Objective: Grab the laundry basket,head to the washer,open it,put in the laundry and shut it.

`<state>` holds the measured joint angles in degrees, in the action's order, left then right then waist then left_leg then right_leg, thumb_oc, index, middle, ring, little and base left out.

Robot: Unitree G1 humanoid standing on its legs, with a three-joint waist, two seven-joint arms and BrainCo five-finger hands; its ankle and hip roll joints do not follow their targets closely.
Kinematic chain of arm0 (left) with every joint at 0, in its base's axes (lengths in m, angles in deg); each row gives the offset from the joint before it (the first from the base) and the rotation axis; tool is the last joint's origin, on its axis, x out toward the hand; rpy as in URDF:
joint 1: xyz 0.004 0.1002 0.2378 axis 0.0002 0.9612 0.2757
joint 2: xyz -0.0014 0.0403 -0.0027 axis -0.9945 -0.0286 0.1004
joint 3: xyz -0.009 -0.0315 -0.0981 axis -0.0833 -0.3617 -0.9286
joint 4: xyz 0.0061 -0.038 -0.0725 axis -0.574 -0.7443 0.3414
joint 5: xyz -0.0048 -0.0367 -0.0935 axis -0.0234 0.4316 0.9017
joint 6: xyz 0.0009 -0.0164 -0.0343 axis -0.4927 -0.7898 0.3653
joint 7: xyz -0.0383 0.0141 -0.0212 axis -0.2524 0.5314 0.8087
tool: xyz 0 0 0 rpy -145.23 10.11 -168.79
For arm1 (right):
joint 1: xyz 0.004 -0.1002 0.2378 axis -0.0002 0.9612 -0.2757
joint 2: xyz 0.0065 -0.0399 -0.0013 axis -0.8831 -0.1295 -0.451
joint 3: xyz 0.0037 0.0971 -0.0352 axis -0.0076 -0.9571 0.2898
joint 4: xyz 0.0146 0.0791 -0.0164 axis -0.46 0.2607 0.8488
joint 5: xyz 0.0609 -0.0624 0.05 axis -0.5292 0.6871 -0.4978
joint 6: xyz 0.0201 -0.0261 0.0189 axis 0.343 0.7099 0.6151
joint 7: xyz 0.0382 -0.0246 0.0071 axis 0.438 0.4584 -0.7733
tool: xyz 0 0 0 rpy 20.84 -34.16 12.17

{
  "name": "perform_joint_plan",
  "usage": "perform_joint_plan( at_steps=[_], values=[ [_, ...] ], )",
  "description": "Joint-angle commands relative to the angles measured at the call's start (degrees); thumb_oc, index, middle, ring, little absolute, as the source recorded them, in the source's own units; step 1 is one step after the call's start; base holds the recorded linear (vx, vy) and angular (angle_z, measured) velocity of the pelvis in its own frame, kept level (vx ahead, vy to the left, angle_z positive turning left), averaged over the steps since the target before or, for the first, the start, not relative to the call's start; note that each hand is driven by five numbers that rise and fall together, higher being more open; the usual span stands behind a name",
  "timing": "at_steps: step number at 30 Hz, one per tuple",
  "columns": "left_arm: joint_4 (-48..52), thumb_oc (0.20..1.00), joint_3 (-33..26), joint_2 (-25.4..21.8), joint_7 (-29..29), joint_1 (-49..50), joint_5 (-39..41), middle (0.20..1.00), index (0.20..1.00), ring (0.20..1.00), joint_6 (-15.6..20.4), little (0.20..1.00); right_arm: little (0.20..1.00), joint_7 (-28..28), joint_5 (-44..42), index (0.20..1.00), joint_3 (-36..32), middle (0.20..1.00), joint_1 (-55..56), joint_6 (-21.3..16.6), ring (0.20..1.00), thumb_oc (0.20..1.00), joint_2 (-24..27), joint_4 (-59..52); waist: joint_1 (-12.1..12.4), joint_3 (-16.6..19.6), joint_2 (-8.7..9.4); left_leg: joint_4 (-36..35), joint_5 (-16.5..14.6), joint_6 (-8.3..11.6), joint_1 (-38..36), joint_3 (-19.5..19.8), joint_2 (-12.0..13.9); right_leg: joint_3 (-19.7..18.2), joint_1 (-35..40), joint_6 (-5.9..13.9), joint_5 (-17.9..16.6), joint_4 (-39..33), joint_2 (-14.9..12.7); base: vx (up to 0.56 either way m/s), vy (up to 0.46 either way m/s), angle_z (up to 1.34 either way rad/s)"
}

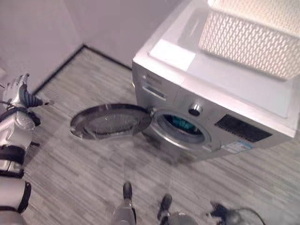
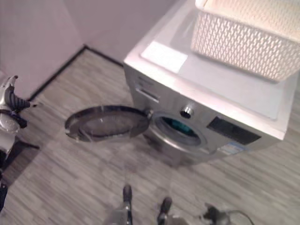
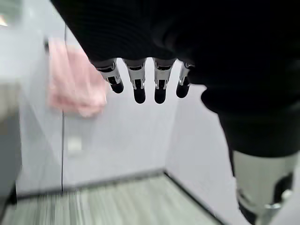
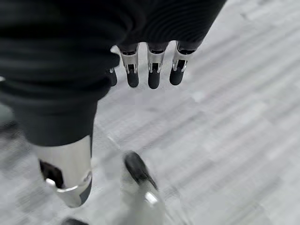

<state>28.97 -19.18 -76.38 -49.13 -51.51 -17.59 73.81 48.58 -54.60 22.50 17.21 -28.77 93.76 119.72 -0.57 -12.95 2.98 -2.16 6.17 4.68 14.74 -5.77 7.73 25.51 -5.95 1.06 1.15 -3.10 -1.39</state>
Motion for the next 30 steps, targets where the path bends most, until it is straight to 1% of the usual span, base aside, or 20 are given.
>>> perform_joint_plan(
  at_steps=[1,4,5,6,7,8,10,14,16,18,19,20,21,22,23,24,26,27,29,30],
  values=[
    [-5.93,1.000,1.43,-0.67,-1.35,-8.07,5.42,1.000,1.000,1.000,2.32,1.000,1.000,2.44,-2.72,1.000,2.54,1.000,0.58,-1.04,1.000,1.000,0.55,-0.61,0.55,0.42,2.05,1.18,0.77,-0.50,5.69,0.35,0.07,-4.77,-0.75,6.12,-0.25,0.30,-6.22,-0.06,0.066,0.02],
    [-11.96,1.000,6.35,-0.60,-0.59,-15.82,8.85,1.000,1.000,1.000,2.72,1.000,1.000,2.98,-4.07,1.000,4.27,1.000,-2.04,-1.53,1.000,1.000,0.61,-3.33,0.10,-1.76,3.61,3.76,0.37,-0.76,8.89,0.90,-0.06,-5.30,-3.63,6.30,-1.34,1.20,-6.52,-0.04,0.036,0.02],
    [-14.84,1.000,8.85,-0.48,-0.17,-20.72,11.05,1.000,1.000,1.000,2.78,1.000,1.000,3.08,-4.47,1.000,6.27,1.000,-3.17,-1.80,1.000,1.000,0.76,-5.78,-0.50,-2.93,4.52,4.93,0.29,-0.78,10.86,1.31,0.20,-5.11,-5.27,6.56,-1.97,1.71,-6.74,-0.01,0.016,0.03],
    [-15.06,1.000,9.23,-0.47,-0.14,-21.15,11.13,1.000,1.000,1.000,2.85,1.000,1.000,3.08,-4.48,1.000,6.15,1.000,-3.22,-1.78,1.000,1.000,0.64,-5.79,-0.44,-2.94,4.62,5.04,0.26,-0.79,11.02,1.36,0.20,-5.07,-5.37,6.56,-1.96,1.74,-6.74,-0.01,0.007,0.06],
    [-17.63,1.000,12.08,-0.30,-0.07,-26.22,12.47,1.000,1.000,1.000,3.03,1.000,1.000,3.03,-4.99,1.000,7.92,1.000,-3.82,-2.22,1.000,1.000,0.58,-8.16,-1.04,-4.13,6.01,5.97,0.20,-0.77,13.07,2.06,0.34,-4.99,-7.01,6.73,-2.57,2.06,-6.73,-0.01,-0.008,0.10],
    [-17.67,1.000,12.17,-0.29,-0.07,-26.31,12.48,1.000,1.000,1.000,3.05,1.000,1.000,3.03,-4.98,1.000,7.90,1.000,-3.83,-2.22,1.000,1.000,0.55,-8.16,-1.02,-4.13,6.04,5.99,0.19,-0.77,13.10,2.06,0.34,-4.99,-7.03,6.73,-2.57,2.07,-6.73,-0.01,-0.009,0.12],
    [-19.59,1.000,15.10,-1.04,-1.78,-30.74,11.46,1.000,1.000,1.000,3.16,1.000,1.000,3.41,-5.63,1.000,9.93,1.000,-4.42,-3.31,1.000,1.000,0.82,-12.72,-1.99,-5.35,7.95,7.25,-0.01,-0.63,15.71,2.59,0.72,-5.21,-9.09,7.03,-3.38,2.26,-6.53,0.00,-0.012,0.12],
    [-21.20,1.000,19.00,-2.64,-1.09,-33.24,10.18,1.000,1.000,1.000,3.67,1.000,1.000,3.63,-6.17,1.000,11.40,1.000,-5.24,-4.34,1.000,1.000,1.34,-16.76,-2.88,-5.87,9.67,8.75,-0.56,-0.66,18.17,2.95,1.20,-5.66,-10.96,7.20,-3.88,2.26,-6.25,0.00,-0.001,0.01],
    [-21.68,1.000,19.18,-2.66,-0.21,-32.58,10.28,1.000,1.000,1.000,3.79,1.000,1.000,3.55,-6.27,1.000,11.48,1.000,-5.38,-4.37,1.000,1.000,1.29,-17.50,-3.02,-5.83,9.85,8.89,-0.73,-0.70,18.37,2.93,1.25,-5.65,-11.14,7.24,-3.96,2.24,-6.26,0.00,0.000,0.00],
    [-21.81,1.000,18.11,-2.01,3.43,-29.95,12.70,1.000,1.000,1.000,4.11,1.000,1.000,3.20,-6.30,1.000,11.58,1.000,-5.51,-4.00,1.000,1.000,1.96,-18.98,-3.11,-5.64,9.72,9.19,-1.03,-0.84,18.54,2.81,1.11,-5.77,-11.42,7.16,-3.89,2.38,-6.32,0.03,0.026,-0.04],
    [-21.61,1.000,17.83,-1.52,6.08,-28.54,14.10,1.000,1.000,1.000,4.27,1.000,1.000,2.94,-6.25,1.000,11.44,1.000,-5.51,-3.85,1.000,1.000,2.11,-19.49,-3.13,-5.57,9.54,9.20,-1.15,-0.92,18.41,2.73,1.02,-5.84,-11.39,7.11,-3.80,2.40,-6.34,0.03,0.034,-0.06],
    [-20.69,1.000,18.49,-0.14,11.38,-25.56,14.57,1.000,1.000,1.000,4.26,1.000,1.000,1.95,-5.86,1.000,11.75,1.000,-5.38,-3.48,1.000,1.000,2.87,-20.69,-3.42,-5.11,9.25,9.26,-1.39,-0.98,18.13,2.46,0.84,-5.96,-11.22,7.05,-3.73,2.49,-6.33,0.00,0.000,0.00],
    [-20.62,1.000,18.39,-0.16,11.42,-25.42,14.56,1.000,1.000,1.000,4.24,1.000,1.000,1.94,-5.85,1.000,11.78,1.000,-5.32,-3.45,1.000,1.000,2.94,-20.75,-3.45,-5.03,9.21,9.25,-1.40,-0.99,18.13,2.45,0.84,-5.97,-11.23,7.05,-3.73,2.49,-6.34,0.00,0.000,0.00],
    [-19.44,1.000,18.71,0.60,14.83,-23.35,14.70,1.000,1.000,1.000,4.29,1.000,1.000,1.46,-5.52,1.000,11.62,1.000,-5.30,-3.20,1.000,1.000,3.54,-21.35,-3.55,-4.92,9.00,9.20,-1.47,-0.97,17.88,2.24,0.78,-5.99,-11.11,7.07,-3.74,2.57,-6.41,0.00,0.014,-0.09],
    [-15.01,1.000,18.07,1.69,18.74,-18.70,16.05,1.000,1.000,1.000,4.28,1.000,1.000,0.46,-4.97,1.000,11.05,1.000,-4.40,-2.66,1.000,1.000,4.84,-23.46,-3.46,-4.79,8.30,9.12,-1.67,-1.02,17.34,1.96,0.68,-5.94,-10.82,7.05,-3.61,2.81,-6.54,0.00,0.017,-0.09],
    [-12.46,1.000,18.10,2.69,20.62,-16.32,17.03,1.000,1.000,1.000,4.53,1.000,1.000,0.01,-4.65,1.000,10.71,1.000,-3.87,-2.41,1.000,1.000,5.39,-24.29,-3.40,-4.82,8.02,9.15,-1.77,-1.02,17.05,1.76,0.66,-5.98,-10.64,6.98,-3.50,2.98,-6.58,-0.01,0.003,-0.06],
    [-5.55,1.000,18.00,4.02,22.09,-11.11,18.93,1.000,1.000,1.000,4.90,1.000,1.000,-0.76,-4.03,1.000,10.09,1.000,-2.52,-2.06,1.000,1.000,6.84,-26.05,-3.25,-4.85,7.34,9.44,-2.11,-1.05,16.03,1.30,0.73,-6.20,-10.10,6.86,-3.29,3.36,-6.60,0.00,0.000,0.00],
    [-5.52,1.000,17.97,4.01,22.09,-11.07,18.92,1.000,1.000,1.000,4.89,1.000,1.000,-0.76,-4.03,1.000,10.10,1.000,-2.51,-2.05,1.000,1.000,6.86,-26.06,-3.26,-4.84,7.33,9.44,-2.11,-1.05,16.03,1.29,0.73,-6.20,-10.10,6.86,-3.29,3.36,-6.60,0.00,0.000,0.00],
    [10.39,1.000,18.58,3.84,24.22,-0.21,26.92,1.000,1.000,1.000,6.24,1.000,1.000,-1.86,-2.73,1.000,8.12,1.000,-0.48,-1.75,1.000,1.000,9.90,-28.53,-2.85,-5.15,5.90,10.21,-3.08,-1.19,13.05,-0.13,0.93,-7.19,-8.69,6.61,-2.76,4.18,-6.62,-0.02,0.034,-0.24],
    [13.40,1.000,18.62,3.91,24.23,2.17,28.40,1.000,1.000,1.000,6.38,1.000,1.000,-2.18,-2.30,1.000,7.95,1.000,-0.43,-1.66,1.000,1.000,10.31,-28.53,-2.70,-5.23,5.56,10.29,-3.18,-1.18,12.09,-0.64,1.09,-7.47,-8.22,6.54,-2.58,4.40,-6.54,-0.02,0.019,-0.44]
  ],
)
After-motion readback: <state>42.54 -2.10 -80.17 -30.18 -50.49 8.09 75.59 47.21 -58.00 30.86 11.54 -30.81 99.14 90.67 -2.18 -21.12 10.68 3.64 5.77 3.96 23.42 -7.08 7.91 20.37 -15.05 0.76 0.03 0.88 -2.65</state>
